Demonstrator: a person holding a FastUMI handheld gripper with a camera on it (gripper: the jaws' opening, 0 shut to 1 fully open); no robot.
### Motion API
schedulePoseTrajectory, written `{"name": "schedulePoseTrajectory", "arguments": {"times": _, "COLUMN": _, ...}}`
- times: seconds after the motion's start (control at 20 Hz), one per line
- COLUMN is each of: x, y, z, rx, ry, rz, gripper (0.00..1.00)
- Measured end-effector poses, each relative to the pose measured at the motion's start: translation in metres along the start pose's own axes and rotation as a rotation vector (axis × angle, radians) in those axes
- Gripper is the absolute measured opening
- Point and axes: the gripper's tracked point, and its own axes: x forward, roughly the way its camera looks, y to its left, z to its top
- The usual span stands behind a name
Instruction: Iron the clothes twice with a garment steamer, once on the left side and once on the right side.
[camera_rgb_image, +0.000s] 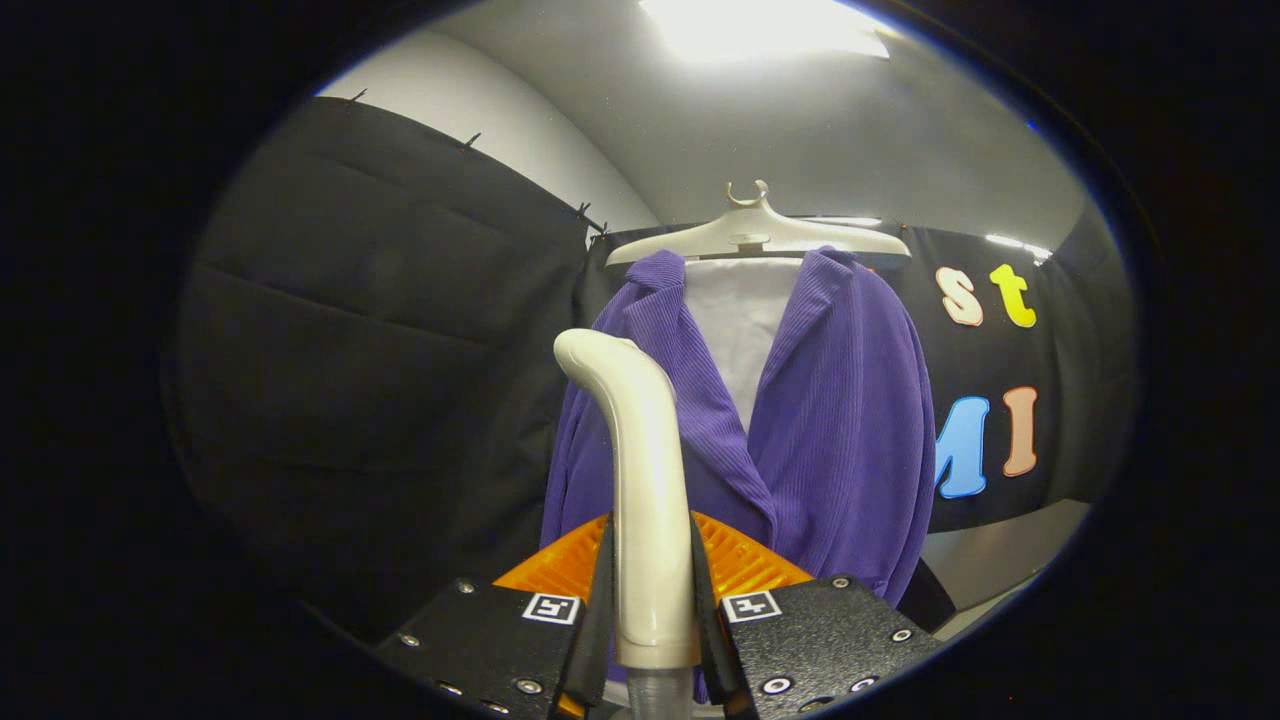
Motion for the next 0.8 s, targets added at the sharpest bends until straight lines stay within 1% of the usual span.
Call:
{"name": "schedulePoseTrajectory", "arguments": {"times": 0.25, "x": -0.012, "y": -0.002, "z": -0.041, "rx": -0.002, "ry": 0.064, "rz": 0.012, "gripper": 0.37}}
{"name": "schedulePoseTrajectory", "arguments": {"times": 0.4, "x": -0.017, "y": -0.006, "z": -0.066, "rx": 0.004, "ry": 0.099, "rz": 0.002, "gripper": 0.37}}
{"name": "schedulePoseTrajectory", "arguments": {"times": 0.8, "x": -0.033, "y": -0.002, "z": -0.113, "rx": 0.004, "ry": 0.164, "rz": 0.016, "gripper": 0.37}}
